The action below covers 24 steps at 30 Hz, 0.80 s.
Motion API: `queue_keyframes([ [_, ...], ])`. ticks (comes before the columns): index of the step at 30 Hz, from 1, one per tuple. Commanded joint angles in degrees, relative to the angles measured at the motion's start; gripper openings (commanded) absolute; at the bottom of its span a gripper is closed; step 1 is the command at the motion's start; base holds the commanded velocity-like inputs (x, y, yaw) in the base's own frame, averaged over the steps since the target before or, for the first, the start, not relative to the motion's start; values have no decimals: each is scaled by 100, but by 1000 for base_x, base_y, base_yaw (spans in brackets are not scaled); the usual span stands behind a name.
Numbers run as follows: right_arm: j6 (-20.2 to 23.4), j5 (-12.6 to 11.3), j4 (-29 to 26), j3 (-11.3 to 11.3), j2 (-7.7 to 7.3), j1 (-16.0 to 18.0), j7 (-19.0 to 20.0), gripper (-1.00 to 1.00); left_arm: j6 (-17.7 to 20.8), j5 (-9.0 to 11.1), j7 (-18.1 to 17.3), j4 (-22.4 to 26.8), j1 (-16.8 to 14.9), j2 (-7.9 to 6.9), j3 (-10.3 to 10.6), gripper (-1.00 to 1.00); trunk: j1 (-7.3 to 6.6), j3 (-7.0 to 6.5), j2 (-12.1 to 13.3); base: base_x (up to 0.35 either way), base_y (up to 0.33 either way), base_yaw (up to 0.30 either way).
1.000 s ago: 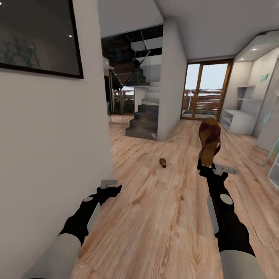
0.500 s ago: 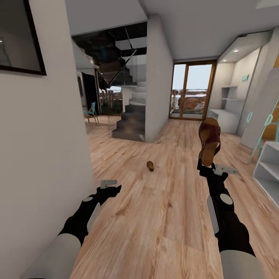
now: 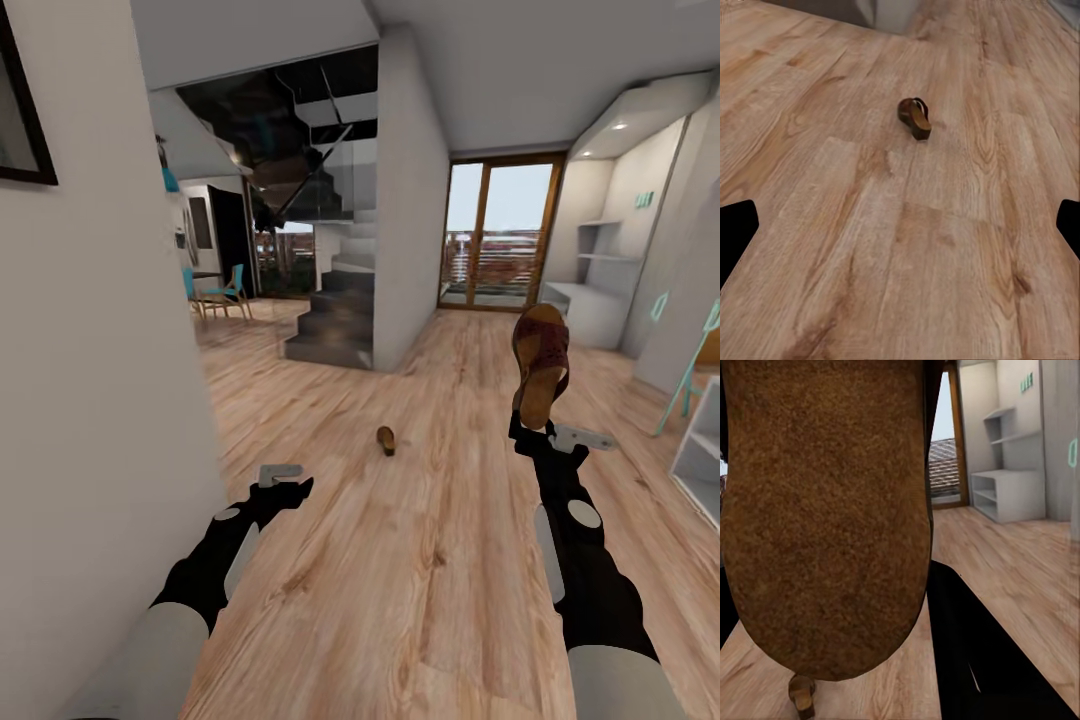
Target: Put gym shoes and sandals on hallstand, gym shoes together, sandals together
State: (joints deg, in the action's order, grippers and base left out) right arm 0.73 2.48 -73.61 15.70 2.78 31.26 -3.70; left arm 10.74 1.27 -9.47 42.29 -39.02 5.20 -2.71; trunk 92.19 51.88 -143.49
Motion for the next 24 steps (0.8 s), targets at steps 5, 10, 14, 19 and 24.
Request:
queue_keyframes([
  [5,6,7,-4,4,3,3,-8,-100,42,13,-38,9,-2,7,-30,100,2,6,-3,347,-93,211],
  [10,6,7,-4,4,3,3,-8,-100,42,13,-38,8,-2,7,-30,100,2,6,-3,348,-125,157],
  [14,6,7,-4,4,3,3,-8,-100,42,13,-38,9,-3,7,-29,100,2,6,-3,347,-148,38],
  [19,6,7,-4,4,3,3,-8,-100,42,13,-38,8,-3,7,-28,100,2,6,-3,345,-165,11],
  [24,6,7,-5,5,3,3,-8,-100,42,13,-38,8,-3,7,-31,100,2,6,-3,342,-179,2],
])
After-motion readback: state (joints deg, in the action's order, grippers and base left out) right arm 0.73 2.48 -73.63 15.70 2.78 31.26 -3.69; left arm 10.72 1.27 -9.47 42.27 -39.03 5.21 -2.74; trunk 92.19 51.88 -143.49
